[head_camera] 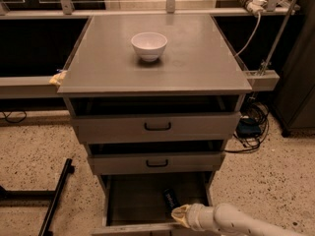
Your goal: Pick pepsi can from bottom drawer and place on counter
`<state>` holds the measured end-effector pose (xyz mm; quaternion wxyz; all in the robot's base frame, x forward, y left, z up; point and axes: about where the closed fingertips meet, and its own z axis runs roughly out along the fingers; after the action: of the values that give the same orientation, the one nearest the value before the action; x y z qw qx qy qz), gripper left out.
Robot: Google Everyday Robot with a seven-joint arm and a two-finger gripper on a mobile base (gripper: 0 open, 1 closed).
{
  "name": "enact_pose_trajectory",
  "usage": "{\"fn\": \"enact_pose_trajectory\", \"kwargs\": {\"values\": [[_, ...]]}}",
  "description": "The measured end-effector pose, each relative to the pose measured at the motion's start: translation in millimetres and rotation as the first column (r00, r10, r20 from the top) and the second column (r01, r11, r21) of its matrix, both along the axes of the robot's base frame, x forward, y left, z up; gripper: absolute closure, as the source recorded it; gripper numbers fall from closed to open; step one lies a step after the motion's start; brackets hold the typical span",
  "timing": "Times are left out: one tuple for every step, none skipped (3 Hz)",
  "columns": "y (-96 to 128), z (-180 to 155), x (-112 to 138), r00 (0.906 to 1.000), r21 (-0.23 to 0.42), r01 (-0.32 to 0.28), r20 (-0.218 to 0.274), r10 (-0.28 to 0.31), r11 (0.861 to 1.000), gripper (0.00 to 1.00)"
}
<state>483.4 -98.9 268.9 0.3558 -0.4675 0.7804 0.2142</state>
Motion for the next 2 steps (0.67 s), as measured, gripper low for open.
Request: {"fn": "enact_pose_trajectory", "kwargs": {"values": [[2,-1,0,1.0000,-0.005,0.001,0.005,-0.001,1.000,1.00],[9,-4,13,0.9994,-0.024,0.002,0.035,-0.001,1.000,1.00]]}}
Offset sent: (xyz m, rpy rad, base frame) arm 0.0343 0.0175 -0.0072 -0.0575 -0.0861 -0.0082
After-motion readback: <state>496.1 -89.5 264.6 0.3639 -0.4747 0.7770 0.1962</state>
